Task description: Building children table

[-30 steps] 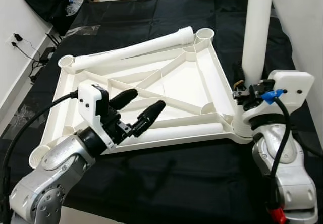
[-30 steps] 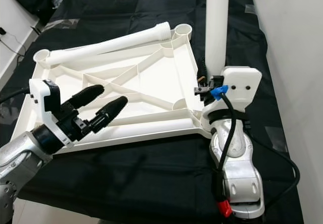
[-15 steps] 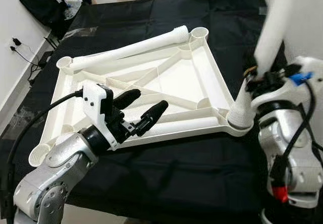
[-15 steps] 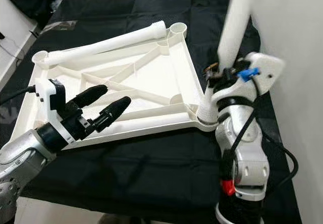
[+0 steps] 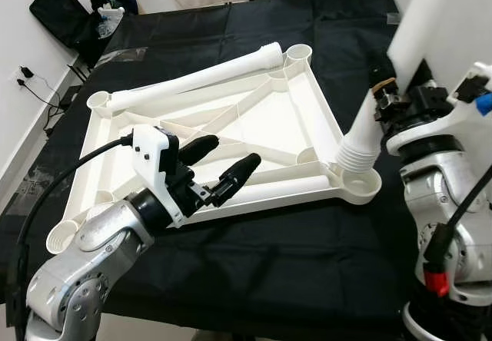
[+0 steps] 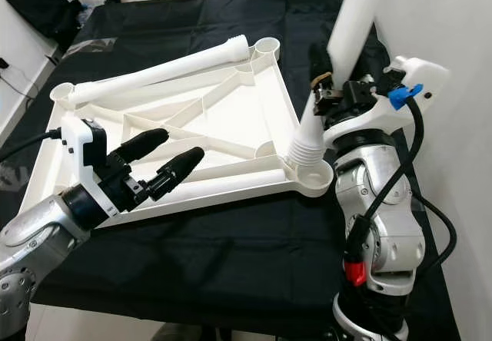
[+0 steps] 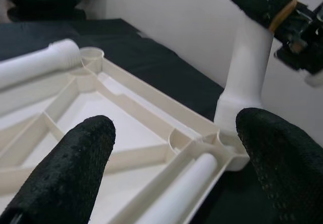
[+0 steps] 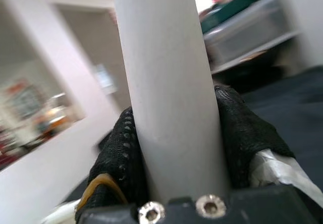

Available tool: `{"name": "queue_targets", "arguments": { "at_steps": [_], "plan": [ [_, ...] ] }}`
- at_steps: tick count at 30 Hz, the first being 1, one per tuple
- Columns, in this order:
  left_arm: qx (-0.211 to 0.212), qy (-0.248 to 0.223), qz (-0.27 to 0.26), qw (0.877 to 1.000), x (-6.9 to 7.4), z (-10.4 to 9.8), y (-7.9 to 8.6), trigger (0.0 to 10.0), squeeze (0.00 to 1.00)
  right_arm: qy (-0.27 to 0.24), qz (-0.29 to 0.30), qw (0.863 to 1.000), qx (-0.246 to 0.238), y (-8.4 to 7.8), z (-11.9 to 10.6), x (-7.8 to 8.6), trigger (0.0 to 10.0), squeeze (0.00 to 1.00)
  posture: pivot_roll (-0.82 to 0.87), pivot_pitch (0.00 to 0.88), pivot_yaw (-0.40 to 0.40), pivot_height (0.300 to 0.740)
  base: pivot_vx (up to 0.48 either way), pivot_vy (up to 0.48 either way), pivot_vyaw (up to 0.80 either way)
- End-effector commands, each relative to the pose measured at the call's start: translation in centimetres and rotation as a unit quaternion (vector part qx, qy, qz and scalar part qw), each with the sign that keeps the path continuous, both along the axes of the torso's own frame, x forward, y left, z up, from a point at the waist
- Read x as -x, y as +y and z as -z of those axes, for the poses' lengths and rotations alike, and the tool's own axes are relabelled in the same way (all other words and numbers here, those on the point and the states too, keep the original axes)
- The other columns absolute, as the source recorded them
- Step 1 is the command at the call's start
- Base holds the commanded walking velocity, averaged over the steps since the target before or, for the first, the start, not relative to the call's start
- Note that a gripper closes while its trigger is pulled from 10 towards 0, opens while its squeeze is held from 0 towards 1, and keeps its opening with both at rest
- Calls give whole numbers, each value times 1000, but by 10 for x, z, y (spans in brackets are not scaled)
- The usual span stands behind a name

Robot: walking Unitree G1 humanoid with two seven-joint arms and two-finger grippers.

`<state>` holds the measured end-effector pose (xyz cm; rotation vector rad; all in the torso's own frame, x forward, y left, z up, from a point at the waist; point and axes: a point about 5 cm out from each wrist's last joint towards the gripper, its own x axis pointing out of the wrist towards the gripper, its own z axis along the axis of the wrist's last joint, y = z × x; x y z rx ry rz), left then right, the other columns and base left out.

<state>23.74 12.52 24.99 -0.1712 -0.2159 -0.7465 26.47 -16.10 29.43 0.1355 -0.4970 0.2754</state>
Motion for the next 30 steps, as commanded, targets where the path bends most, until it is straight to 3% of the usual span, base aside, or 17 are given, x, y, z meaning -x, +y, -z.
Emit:
{"name": "queue_targets", "arguments": {
  "at_steps": [1, 3, 4, 7, 8, 11, 16, 19, 22, 30],
  "plan": [
    [17, -21, -10, 1000, -9, -14, 7, 10000, 0, -24, -38, 998, 41, 12, 0, 5, 0, 0, -25, 157, 137, 740, 0, 0, 0],
    [50, -63, -8, 997, -19, -43, 13, 10000, 0, -30, -38, 994, 98, 18, 6, 1, 0, 0, -20, 139, 130, 740, 0, 0, 0],
    [50, -63, -8, 997, -19, -43, 13, 10000, 0, -30, -38, 994, 98, 18, 6, 1, 0, 0, -20, 139, 130, 740, 0, 0, 0],
    [94, -107, 45, 989, -24, -79, 15, 10000, 0, -47, -27, 989, 141, 20, 4, -8, 0, 0, -15, 120, 120, 740, 0, 0, 0],
    [94, -107, 45, 989, -24, -79, 15, 10000, 0, -47, -27, 989, 141, 20, 4, -8, 0, 0, -15, 120, 120, 740, 0, 0, 0],
    [127, -134, 154, 971, -19, -104, 10, 10000, 0, -72, -30, 980, 180, 27, -1, -15, 0, 0, -13, 89, 107, 740, 0, 0, 0],
    [120, -140, 225, 957, -17, -114, 5, 10000, 0, -92, -34, 974, 203, 34, -6, -18, 0, 0, -18, 68, 105, 740, 0, 0, 0],
    [103, -136, 206, 964, -26, -114, 5, 10000, 0, -103, -38, 972, 206, 37, -8, -18, 0, 0, -21, 61, 103, 740, 0, 0, 0],
    [87, -125, 170, 974, -46, -115, -2, 10000, 0, -122, -53, 969, 207, 43, -12, -15, 0, 0, -27, 51, 104, 740, 0, 0, 0],
    [86, -138, 163, 973, -64, -130, -20, 10000, 0, -135, -71, 964, 216, 49, -13, -14, 0, 0, -43, 43, 108, 740, 0, 0, 0]
  ]
}}
